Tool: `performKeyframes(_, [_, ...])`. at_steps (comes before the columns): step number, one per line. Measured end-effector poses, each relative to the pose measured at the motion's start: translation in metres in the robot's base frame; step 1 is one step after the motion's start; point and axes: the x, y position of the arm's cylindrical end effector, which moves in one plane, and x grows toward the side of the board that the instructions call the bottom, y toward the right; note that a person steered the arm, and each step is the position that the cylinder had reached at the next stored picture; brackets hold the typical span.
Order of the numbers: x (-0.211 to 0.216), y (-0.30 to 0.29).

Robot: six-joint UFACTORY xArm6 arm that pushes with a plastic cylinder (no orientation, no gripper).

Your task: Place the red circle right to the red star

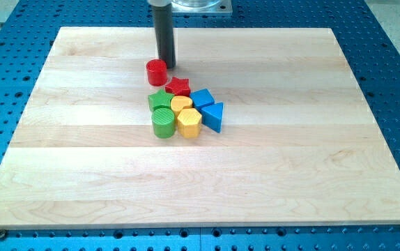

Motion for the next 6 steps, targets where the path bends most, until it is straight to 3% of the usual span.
performKeyframes(2, [0.027, -0.058])
performKeyframes(4, [0.053, -0.047])
performKeyframes(6, [0.039, 0.000])
